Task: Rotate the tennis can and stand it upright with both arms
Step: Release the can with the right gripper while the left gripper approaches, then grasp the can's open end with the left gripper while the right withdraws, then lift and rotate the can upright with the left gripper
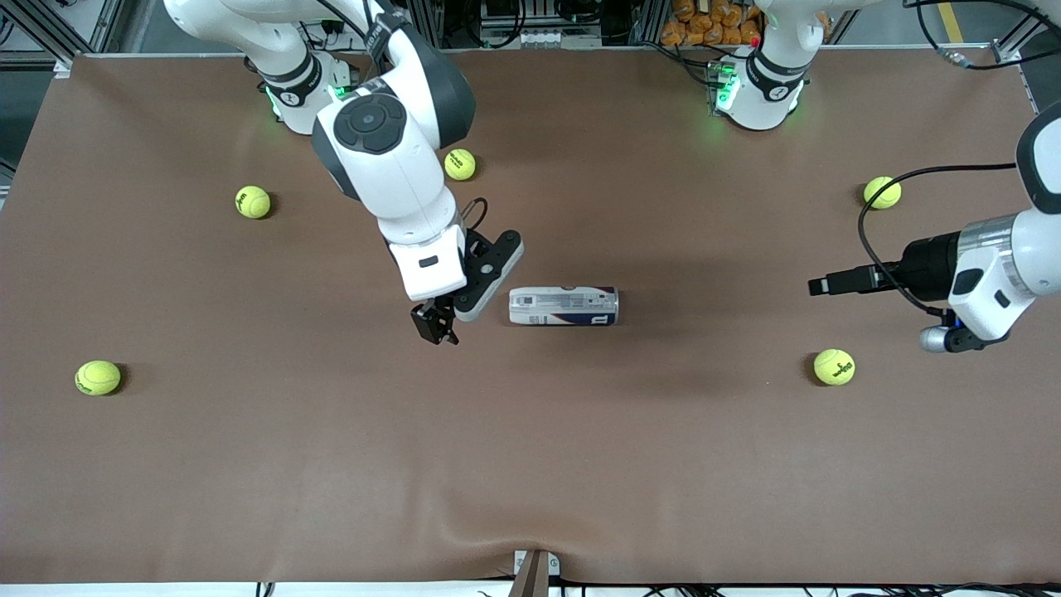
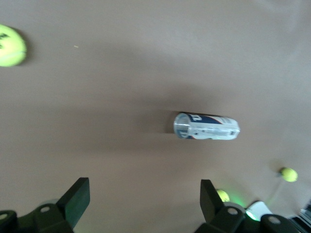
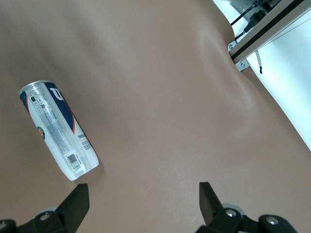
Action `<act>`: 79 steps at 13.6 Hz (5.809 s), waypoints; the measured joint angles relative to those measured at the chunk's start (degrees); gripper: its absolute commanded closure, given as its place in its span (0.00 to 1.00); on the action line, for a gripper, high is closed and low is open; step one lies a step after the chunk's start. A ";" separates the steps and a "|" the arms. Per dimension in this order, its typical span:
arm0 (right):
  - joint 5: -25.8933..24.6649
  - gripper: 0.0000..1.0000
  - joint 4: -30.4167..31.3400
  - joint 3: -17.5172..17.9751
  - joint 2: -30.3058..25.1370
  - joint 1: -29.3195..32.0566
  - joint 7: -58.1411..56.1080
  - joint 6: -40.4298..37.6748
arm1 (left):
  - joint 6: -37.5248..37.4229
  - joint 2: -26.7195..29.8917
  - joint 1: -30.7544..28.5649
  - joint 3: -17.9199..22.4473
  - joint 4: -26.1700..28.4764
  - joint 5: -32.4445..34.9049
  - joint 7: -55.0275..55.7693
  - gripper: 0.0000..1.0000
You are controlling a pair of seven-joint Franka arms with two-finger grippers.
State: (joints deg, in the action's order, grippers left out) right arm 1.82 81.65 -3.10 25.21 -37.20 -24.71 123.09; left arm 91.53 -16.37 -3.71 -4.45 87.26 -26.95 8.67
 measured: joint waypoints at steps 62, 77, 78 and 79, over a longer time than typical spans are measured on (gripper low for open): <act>-0.48 0.00 3.31 3.45 -25.67 43.39 21.01 -42.82 | 35.03 -16.18 26.89 -3.22 2.87 -17.36 9.88 1.00; -0.68 0.00 3.34 1.96 -26.10 42.52 20.97 -42.75 | 21.41 -17.34 50.81 7.13 -11.60 24.02 56.93 1.00; -0.68 0.00 3.38 1.87 -26.10 42.52 20.97 -42.76 | 20.09 -18.01 53.31 9.62 -12.03 24.02 57.02 1.00; -0.68 0.00 3.43 1.81 -26.10 42.52 20.97 -42.76 | 19.50 -18.72 55.27 11.42 -12.31 24.02 57.36 1.00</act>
State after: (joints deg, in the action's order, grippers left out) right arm 1.15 85.07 -1.29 -0.89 5.33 -3.74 80.33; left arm 111.02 -35.09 51.56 6.97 74.95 -2.93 66.03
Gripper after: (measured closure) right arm 0.000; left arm 0.947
